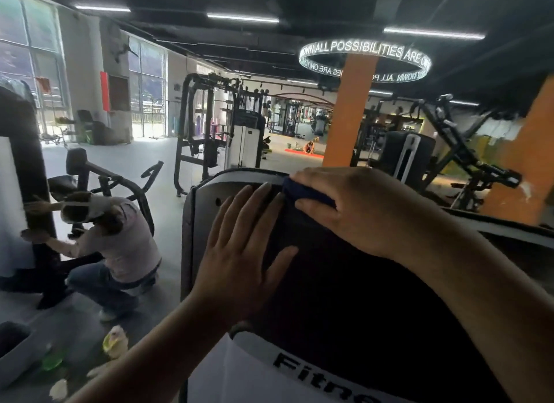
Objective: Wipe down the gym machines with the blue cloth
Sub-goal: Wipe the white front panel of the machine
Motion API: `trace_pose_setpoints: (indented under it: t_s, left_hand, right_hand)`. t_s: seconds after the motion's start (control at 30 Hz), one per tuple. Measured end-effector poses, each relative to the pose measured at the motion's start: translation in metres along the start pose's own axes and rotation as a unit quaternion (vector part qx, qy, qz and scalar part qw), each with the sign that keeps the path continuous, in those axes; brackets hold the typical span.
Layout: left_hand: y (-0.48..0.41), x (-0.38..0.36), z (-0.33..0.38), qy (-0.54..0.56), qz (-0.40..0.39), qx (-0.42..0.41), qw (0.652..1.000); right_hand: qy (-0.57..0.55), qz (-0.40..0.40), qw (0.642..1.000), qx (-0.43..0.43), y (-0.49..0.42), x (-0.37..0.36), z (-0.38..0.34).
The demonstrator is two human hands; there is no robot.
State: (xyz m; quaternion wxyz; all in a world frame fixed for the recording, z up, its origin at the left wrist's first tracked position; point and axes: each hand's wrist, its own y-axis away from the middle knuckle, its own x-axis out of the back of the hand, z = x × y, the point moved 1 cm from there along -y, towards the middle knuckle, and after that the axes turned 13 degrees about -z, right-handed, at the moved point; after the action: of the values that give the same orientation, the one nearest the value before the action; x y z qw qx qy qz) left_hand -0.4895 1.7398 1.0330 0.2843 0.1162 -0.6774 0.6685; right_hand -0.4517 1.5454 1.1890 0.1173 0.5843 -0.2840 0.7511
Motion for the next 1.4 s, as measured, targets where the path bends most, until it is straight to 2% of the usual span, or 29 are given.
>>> trace_pose_setpoints:
  t_s: [0.17,0.3,0.5,0.6,0.67,0.77,0.87,0.97,1.03,1.13,1.3,1.4]
  left_hand:
    - [-0.001,-0.002,-0.009,0.021,0.023,-0.026,0.999]
    - [0.001,-0.006,-0.015,0.045,0.023,-0.035,0.998]
    - [0.008,-0.007,-0.045,0.080,0.042,-0.028,0.996]
    - [0.015,-0.008,-0.063,0.085,0.036,-0.040,0.995]
    - [0.018,-0.010,-0.068,0.079,0.039,-0.046,0.995]
    - [0.022,-0.013,-0.074,0.097,0.050,-0.036,0.993]
    - [0.026,-0.016,-0.086,0.119,0.062,-0.003,0.991]
    - [0.035,-0.019,-0.108,0.139,0.044,0.024,0.989]
    - [0.042,-0.021,-0.122,0.137,0.033,0.027,0.990]
    - [0.047,-0.024,-0.130,0.134,0.035,0.010,0.990]
    - [0.047,-0.025,-0.134,0.157,0.038,0.002,0.987]
    - [0.055,-0.025,-0.145,0.160,0.034,0.015,0.986]
  right_hand:
    - [-0.050,-0.040,0.998,-0.024,-0.007,0.002,-0.002]
    - [-0.086,-0.036,0.994,-0.060,-0.003,0.008,-0.006]
    - [0.001,-0.079,0.996,-0.049,-0.061,-0.002,-0.040]
    - [-0.030,-0.117,0.990,-0.075,-0.052,0.006,-0.035]
    - [-0.047,-0.106,0.990,-0.083,-0.057,0.007,-0.039]
    - [-0.010,-0.113,0.991,-0.064,-0.097,-0.011,-0.058]
    - [0.057,-0.162,0.984,-0.049,-0.134,-0.021,-0.070]
    - [0.030,-0.222,0.972,-0.066,-0.129,-0.006,-0.066]
    - [0.006,-0.212,0.975,-0.074,-0.123,-0.003,-0.070]
    - [0.052,-0.176,0.982,-0.054,-0.150,-0.026,-0.091]
    - [0.118,-0.212,0.969,-0.039,-0.197,-0.057,-0.108]
    - [0.085,-0.230,0.968,-0.046,-0.186,-0.049,-0.105]
